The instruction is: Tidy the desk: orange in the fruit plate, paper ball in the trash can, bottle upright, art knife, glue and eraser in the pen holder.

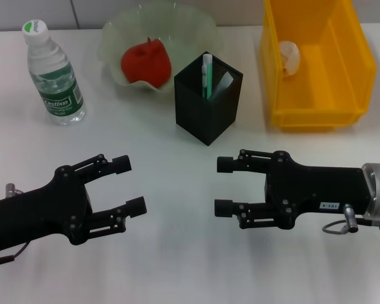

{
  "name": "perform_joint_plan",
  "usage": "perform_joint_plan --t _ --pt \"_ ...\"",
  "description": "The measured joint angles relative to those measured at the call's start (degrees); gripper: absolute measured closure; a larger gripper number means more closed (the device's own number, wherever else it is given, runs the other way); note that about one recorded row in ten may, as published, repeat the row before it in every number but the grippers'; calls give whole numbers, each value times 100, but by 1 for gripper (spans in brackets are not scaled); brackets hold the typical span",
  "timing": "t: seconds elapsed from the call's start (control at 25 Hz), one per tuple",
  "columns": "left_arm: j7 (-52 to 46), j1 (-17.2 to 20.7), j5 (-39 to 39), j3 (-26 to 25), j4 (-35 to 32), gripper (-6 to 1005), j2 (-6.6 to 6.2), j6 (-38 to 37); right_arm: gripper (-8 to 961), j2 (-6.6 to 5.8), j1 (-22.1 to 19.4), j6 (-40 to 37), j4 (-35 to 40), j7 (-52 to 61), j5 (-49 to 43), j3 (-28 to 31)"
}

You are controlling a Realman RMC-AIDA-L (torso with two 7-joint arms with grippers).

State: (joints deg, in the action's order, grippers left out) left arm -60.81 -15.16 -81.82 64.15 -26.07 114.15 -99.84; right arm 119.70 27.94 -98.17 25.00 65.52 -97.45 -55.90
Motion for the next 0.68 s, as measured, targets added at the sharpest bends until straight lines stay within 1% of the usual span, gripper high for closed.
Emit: perform_joint_plan --t 0.24,0.68 --pt "-27 -3 -2 -4 -42 181 -27 4 168 1 4 0 -69 -18 0 0" --pt "0 -7 -5 -16 -46 181 -26 58 168 -17 40 21 -28 -22 1 9"
